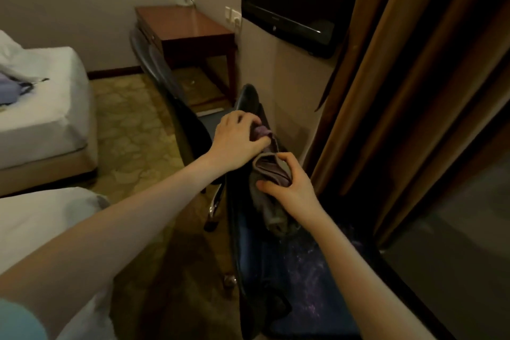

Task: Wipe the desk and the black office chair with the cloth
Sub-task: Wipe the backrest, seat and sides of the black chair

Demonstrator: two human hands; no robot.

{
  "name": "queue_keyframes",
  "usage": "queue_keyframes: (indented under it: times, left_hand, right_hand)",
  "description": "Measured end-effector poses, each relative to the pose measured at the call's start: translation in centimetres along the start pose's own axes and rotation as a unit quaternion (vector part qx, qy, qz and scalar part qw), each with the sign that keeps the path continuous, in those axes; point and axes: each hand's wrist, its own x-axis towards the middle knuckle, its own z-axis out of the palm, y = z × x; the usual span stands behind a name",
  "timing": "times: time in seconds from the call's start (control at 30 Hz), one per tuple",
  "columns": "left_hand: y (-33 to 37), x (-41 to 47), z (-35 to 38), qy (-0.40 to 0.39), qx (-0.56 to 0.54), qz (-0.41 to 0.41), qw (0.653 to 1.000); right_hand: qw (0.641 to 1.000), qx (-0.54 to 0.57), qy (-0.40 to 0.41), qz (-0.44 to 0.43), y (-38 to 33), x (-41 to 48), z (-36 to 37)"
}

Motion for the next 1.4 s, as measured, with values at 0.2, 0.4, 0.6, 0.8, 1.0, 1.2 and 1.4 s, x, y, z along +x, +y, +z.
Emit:
queue_keyframes:
  times: [0.2, 0.4, 0.6, 0.8, 1.0, 1.2, 1.4]
  left_hand:
    - [-0.2, 0.5, 0.7, 0.007, -0.084, -0.147, 0.986]
    - [0.5, -0.4, -0.1, -0.036, 0.006, -0.179, 0.983]
    - [2.1, -2.5, 0.2, 0.064, 0.089, -0.284, 0.952]
    - [4.4, -4.2, 0.9, 0.09, 0.15, -0.32, 0.931]
    - [3.9, -4.0, 0.6, 0.128, 0.127, -0.309, 0.934]
    - [3.5, -4.1, 0.4, 0.132, 0.149, -0.294, 0.935]
    - [3.9, -4.2, 0.4, 0.132, 0.141, -0.272, 0.943]
  right_hand:
    - [0.987, -0.094, 0.103, -0.074, 0.2, 4.7, 2.0]
    - [0.98, -0.186, 0.058, -0.041, 0.3, 11.8, 1.0]
    - [0.998, -0.062, 0.004, 0.018, 0.2, 16.6, -1.0]
    - [0.996, -0.088, -0.002, -0.002, -0.3, 20.4, -2.6]
    - [0.948, -0.263, -0.095, -0.149, -1.6, 19.8, -1.8]
    - [0.951, -0.2, -0.146, -0.185, -2.3, 14.0, -1.9]
    - [0.965, -0.169, -0.095, -0.175, 0.2, 7.9, -0.9]
